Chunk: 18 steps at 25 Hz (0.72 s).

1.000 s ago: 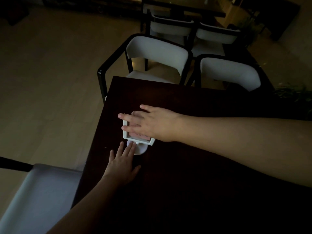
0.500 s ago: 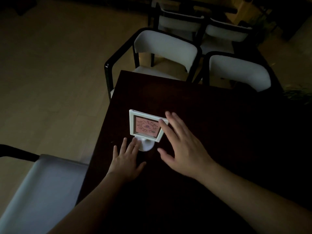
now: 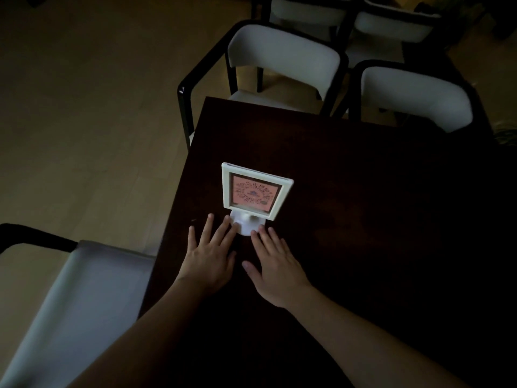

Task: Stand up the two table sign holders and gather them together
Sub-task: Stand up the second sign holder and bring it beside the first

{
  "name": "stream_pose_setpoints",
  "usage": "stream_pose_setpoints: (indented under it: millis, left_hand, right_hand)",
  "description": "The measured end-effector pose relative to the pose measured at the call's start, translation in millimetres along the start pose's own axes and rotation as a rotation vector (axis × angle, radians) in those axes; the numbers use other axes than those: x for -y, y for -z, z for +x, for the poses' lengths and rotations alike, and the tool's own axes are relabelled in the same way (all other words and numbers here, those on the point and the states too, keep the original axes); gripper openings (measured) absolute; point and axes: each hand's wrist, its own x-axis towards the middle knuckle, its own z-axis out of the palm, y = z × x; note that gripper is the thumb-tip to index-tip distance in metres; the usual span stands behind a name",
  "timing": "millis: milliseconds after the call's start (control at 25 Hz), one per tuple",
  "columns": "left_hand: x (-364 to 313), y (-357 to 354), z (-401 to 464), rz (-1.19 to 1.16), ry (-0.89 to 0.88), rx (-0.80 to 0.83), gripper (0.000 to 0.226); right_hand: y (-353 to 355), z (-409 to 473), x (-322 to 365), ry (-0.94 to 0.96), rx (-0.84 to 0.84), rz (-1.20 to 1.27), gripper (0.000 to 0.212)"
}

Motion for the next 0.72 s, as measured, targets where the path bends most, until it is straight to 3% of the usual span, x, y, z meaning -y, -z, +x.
stream_pose_setpoints:
  millis: [720]
  left_hand:
    - [-0.7,-3.5,-1.9,-0.015,-0.121,0.012,0.071]
  right_hand:
    - [-22.8,0.0,9.1,-0.136,-0.091,-0.027,0.069]
